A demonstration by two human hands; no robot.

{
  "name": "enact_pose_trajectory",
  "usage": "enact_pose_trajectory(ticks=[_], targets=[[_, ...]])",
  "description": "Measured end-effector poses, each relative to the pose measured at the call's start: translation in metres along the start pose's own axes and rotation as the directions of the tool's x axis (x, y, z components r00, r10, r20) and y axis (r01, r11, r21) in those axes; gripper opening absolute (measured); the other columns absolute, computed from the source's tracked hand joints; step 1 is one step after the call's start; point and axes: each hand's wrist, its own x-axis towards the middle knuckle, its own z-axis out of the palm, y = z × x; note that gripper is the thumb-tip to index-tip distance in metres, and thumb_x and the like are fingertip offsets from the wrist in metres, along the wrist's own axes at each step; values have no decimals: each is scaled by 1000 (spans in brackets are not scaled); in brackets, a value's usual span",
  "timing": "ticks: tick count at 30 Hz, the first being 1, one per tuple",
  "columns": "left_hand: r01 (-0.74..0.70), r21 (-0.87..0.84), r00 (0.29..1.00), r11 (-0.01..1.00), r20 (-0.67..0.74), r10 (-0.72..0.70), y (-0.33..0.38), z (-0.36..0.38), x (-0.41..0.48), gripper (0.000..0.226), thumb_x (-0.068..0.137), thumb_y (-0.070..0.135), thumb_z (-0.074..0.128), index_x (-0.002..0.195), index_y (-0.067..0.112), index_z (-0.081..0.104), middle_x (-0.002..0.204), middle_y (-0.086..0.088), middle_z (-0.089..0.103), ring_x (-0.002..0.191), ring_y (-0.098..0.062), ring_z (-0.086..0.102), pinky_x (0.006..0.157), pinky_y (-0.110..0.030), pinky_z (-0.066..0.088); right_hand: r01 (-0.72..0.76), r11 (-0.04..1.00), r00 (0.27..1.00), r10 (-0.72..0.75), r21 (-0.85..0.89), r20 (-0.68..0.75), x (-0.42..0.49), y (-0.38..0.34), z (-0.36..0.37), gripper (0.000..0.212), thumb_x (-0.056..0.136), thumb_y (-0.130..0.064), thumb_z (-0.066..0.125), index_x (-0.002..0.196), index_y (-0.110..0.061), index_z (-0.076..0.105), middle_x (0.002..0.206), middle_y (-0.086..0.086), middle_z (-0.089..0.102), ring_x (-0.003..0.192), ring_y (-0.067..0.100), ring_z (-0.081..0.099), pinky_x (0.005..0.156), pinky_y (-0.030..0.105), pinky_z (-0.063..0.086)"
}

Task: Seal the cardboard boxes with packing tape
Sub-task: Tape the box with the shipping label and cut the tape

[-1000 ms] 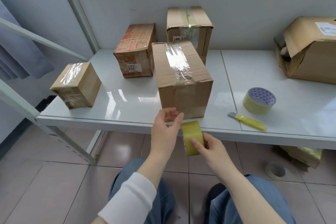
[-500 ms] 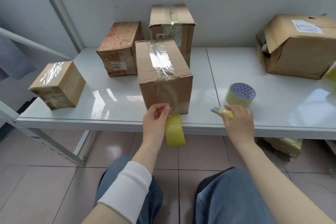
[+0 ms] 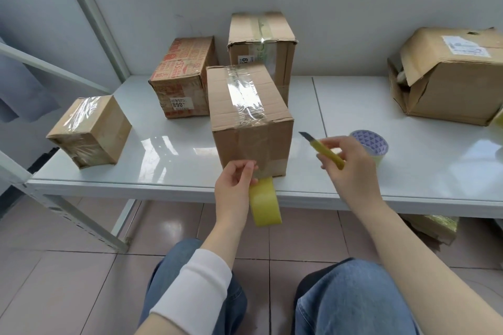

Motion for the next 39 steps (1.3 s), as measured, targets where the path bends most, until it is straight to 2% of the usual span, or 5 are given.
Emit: enact_pose_trajectory(ticks=[5,10,18,30,39], targets=[[27,-11,999,1000,-44,-27,0,4,-4,16,94,17,57,80,22,63,75,11,66,57,0,58,67,-17,47,355,932,932,-347,-78,103,7,-49,8,15,80,-16,62,94,-17,67,89,-2,59,66,7,55,52,9,34],[31,-32,998,999,-50,-32,1,5,-5,16,93,18,59,77,18,61,63,14,63,56,0,56,69,-22,46,480,861,877,-465,-166,125,12,-52,21,12,76,-14,63,87,-15,69,82,-1,64,70,20,63,50,24,49],[33,-34,998,999,-51,-35,0,4,-3,18,92,19,60,74,19,60,65,10,63,56,-2,55,67,-20,45,525,833,851,-509,-174,130,22,-51,28,12,77,-14,62,83,-15,72,80,0,66,74,24,64,46,33,52],[55,-75,996,996,-69,-60,-1,6,3,17,92,20,60,75,19,62,65,11,63,57,-5,55,66,-19,45,530,826,848,-511,-193,140,30,-55,32,11,75,-12,64,81,-14,73,80,0,67,75,21,64,59,18,45],[56,-108,997,993,-44,-61,-2,6,0,17,92,14,61,74,15,60,67,5,62,55,-1,57,61,-14,45,539,830,838,-512,-142,190,31,-52,41,19,82,-21,55,81,-14,73,80,1,66,74,23,63,52,29,52]])
